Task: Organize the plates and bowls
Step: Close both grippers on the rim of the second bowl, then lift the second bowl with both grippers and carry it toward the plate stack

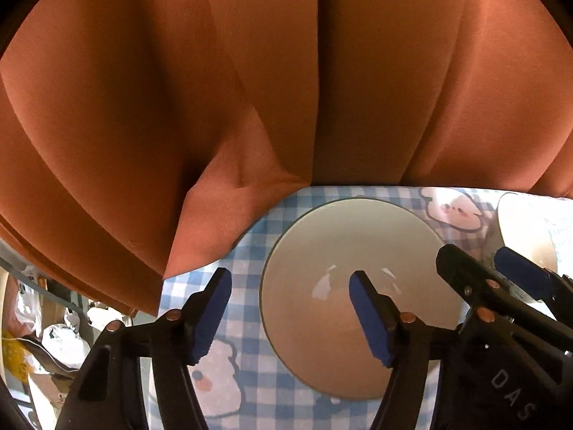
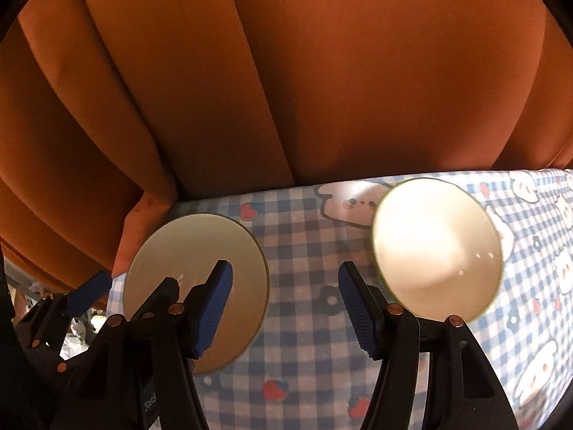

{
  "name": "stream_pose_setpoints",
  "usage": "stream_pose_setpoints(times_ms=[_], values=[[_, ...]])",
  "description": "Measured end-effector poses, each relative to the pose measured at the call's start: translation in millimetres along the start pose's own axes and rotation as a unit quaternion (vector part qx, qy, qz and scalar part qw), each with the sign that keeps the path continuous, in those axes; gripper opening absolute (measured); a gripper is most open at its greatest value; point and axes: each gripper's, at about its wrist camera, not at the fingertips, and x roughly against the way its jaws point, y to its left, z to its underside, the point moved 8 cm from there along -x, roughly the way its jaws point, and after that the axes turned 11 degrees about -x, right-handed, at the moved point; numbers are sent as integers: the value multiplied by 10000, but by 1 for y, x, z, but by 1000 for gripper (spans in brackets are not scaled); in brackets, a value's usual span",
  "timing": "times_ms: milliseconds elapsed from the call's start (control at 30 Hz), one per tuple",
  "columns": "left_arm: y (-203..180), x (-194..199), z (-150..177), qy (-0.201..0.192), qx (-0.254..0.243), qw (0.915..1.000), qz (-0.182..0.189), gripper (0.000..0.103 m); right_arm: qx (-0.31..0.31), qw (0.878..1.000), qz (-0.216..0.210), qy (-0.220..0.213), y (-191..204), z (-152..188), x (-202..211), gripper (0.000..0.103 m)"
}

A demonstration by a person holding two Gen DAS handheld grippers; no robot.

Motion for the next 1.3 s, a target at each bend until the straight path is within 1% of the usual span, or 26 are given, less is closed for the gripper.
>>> stream_pose_setpoints(times_ms=[33,67,100,133,200,267,300,333,367,467,733,833,1300], values=[[0,-5,0,25,-4,10000,18,64,18,10000,3,5,1,0,-3,61],[0,-9,0,47,-9,10000,34,59,44,10000,-16,32,3,0,-7,53],[-1,-13,0,83,-13,9999,58,57,49,10000,-32,81,5,1,-11,49],[-1,-16,1,130,-1,9999,104,54,28,9999,-42,124,6,1,-15,47],[-1,-19,2,157,8,9998,143,48,-65,9996,-155,215,7,3,-23,34],[-2,-20,2,163,-40,9998,111,38,-93,9994,-195,258,8,4,-27,29],[-3,-21,1,163,-52,9998,107,37,-69,9994,-175,292,8,5,-30,24],[-2,-21,1,152,-58,9998,64,35,-52,9993,-214,314,9,5,-31,21],[-2,-21,1,144,-60,9999,24,32,-47,9991,-264,328,11,6,-34,16],[-1,-22,2,117,-50,9999,6,31,-10,9994,-208,290,12,5,-35,16],[-1,-19,6,233,-58,9996,153,30,69,9994,-64,322,16,5,-35,16],[-6,-14,7,216,-88,9996,170,30,73,9994,-37,341,15,8,-33,16],[-23,25,18,56,-164,9993,325,30,-14,9997,54,244,-1,27,7,16]])
